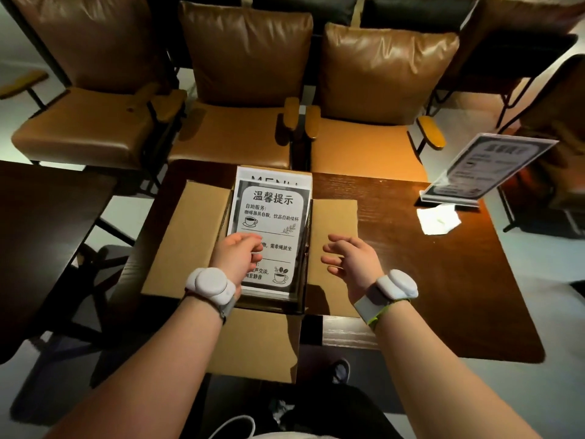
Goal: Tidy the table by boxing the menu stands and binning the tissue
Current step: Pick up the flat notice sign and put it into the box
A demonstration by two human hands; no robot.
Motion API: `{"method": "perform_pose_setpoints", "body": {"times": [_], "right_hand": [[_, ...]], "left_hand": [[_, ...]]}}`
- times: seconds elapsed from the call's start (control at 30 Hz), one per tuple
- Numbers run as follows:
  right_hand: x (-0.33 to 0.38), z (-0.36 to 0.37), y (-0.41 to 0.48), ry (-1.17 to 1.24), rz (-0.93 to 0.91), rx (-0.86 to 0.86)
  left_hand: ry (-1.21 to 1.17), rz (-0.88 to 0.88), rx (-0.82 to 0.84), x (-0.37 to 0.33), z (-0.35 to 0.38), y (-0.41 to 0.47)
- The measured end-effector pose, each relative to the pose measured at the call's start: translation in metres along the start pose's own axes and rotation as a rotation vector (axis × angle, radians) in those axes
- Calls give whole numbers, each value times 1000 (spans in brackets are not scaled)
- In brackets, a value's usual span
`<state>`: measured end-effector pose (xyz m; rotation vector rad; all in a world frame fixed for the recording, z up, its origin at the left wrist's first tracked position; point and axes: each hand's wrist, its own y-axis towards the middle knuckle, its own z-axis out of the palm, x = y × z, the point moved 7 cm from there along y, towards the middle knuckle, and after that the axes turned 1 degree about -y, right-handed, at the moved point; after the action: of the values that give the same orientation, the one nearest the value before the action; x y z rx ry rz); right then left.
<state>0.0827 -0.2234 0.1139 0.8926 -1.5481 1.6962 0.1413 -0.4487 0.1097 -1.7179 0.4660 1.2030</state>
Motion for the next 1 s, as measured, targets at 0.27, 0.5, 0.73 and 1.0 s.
{"method": "perform_pose_setpoints", "body": {"times": [0.27,0.5,0.73,1.0], "right_hand": [[-2,-52,-2,46,8,0],[4,-143,3,124,-1,-42],[20,-271,18,224,-7,-88],[19,-341,38,242,27,-131]], "left_hand": [[12,-15,-21,9,44,-21],[37,-7,14,15,127,-44],[85,-33,38,15,229,-59],[144,-83,93,26,303,-56]]}}
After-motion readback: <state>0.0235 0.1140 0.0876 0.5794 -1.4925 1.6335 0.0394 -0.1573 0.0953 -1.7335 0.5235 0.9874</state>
